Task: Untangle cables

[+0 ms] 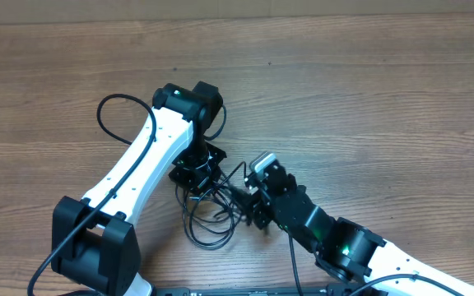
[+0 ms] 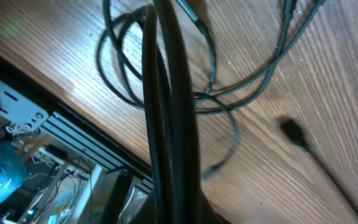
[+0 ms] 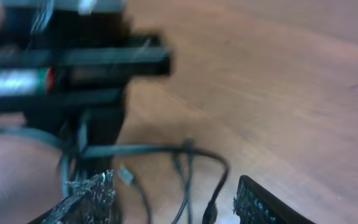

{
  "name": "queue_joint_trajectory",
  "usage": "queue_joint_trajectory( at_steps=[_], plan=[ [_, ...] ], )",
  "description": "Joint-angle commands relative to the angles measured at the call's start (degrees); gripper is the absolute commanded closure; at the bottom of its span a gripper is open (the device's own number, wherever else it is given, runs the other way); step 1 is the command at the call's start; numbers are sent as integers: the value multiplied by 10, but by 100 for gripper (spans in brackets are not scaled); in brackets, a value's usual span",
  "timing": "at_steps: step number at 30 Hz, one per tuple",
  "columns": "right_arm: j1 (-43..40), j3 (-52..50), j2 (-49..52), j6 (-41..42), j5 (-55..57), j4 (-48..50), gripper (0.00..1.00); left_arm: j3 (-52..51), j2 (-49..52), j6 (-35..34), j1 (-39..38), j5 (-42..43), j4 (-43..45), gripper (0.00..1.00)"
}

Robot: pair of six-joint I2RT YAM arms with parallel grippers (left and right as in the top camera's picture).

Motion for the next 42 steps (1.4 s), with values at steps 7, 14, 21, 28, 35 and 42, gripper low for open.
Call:
queue_joint_trajectory(
  at_steps=[7,14,21,28,35,42],
  plan=[
    [-1,4,-10,-6,-222,-40,38,7,1,7,-3,-4,27,96],
    [-1,4,-10,-7,-224,-35,38,7,1,9,-5,16,26,96],
    [-1,4,-9,-6,-200,-31,65,7,1,53,-9,31,24,96],
    [-1,4,-9,-6,-199,-31,81,7,1,86,-9,30,23,96],
    [-1,4,-9,-6,-192,-31,84,7,1,183,-6,25,29,96],
    [-1,4,-9,-6,-187,-22,96,7,1,245,-8,35,38,94]
  ],
)
